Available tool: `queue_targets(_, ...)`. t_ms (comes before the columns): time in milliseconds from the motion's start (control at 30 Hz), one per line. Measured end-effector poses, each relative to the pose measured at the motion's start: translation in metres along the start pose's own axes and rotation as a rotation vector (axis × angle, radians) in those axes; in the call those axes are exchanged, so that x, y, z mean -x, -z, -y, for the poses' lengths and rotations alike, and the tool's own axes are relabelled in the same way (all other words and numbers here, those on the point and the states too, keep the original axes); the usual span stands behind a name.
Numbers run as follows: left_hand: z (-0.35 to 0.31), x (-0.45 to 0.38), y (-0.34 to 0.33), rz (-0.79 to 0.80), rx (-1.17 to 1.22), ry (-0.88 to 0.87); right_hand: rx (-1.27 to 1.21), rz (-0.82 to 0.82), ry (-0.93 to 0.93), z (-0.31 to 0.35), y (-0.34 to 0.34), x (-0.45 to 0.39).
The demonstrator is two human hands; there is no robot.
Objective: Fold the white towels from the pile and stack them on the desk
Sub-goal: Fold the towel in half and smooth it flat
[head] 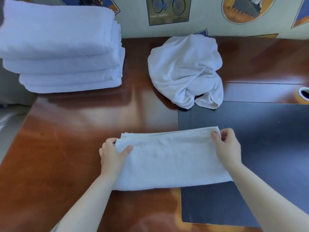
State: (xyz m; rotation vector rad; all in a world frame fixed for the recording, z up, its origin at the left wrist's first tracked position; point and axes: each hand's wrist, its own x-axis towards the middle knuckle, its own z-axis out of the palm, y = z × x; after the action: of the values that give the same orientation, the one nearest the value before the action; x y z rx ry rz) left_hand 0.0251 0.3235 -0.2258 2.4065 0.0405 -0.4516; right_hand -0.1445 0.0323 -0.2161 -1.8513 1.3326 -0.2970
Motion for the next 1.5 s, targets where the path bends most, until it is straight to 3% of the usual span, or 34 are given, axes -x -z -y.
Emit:
queue_targets(167,-0.006,-0.009,0.006,0.074,-0.008,0.052,-0.024,0.016,0.001,0.002,0.001,0.002)
queue_targets(333,-0.008,0.004,0.009,-0.082,0.197,0.039,0.095,0.13,-0.008,-0.003,0.003,0.007)
queue_targets(500,-0.005,0.015,0.009,-0.208,0.214,-0.068,0.065,0.116,0.002,-0.002,0.011,0.01)
queue_targets(667,-0.009,0.017,0.002,-0.106,0.261,-0.104,0.072,0.117,-0.022,-0.003,0.015,0.013)
queue_targets(767,-0.015,0.019,0.0,-0.178,0.291,-0.131,0.082,0.096,-0.009,-0.002,0.018,0.014)
queue_targets(867,-0.023,0.013,-0.004,-0.254,0.245,-0.162,0.125,0.034,0.0,-0.003,0.021,0.013)
queue_targets(1000,-0.033,-0.005,-0.022,-0.123,0.071,-0.137,0.243,0.027,-0.102,-0.01,0.019,0.008)
queue_targets(1200,-0.032,-0.03,-0.032,-0.123,-0.274,-0.199,0.395,0.071,-0.174,-0.013,0.009,-0.004)
queue_targets(1300,-0.034,-0.03,-0.025,-0.11,-0.323,-0.243,0.469,0.057,-0.143,-0.01,0.015,-0.004)
queue_targets(1367,-0.035,-0.025,-0.018,-0.166,-0.278,-0.244,0.496,-0.041,-0.091,-0.011,0.022,0.003)
queue_targets(1433,-0.042,-0.004,-0.022,-0.264,-0.281,-0.419,0.488,-0.189,0.116,-0.008,0.018,0.021)
queue_targets(1500,-0.055,0.035,-0.047,-0.194,-0.286,-0.635,0.426,-0.161,0.395,0.006,-0.007,0.053)
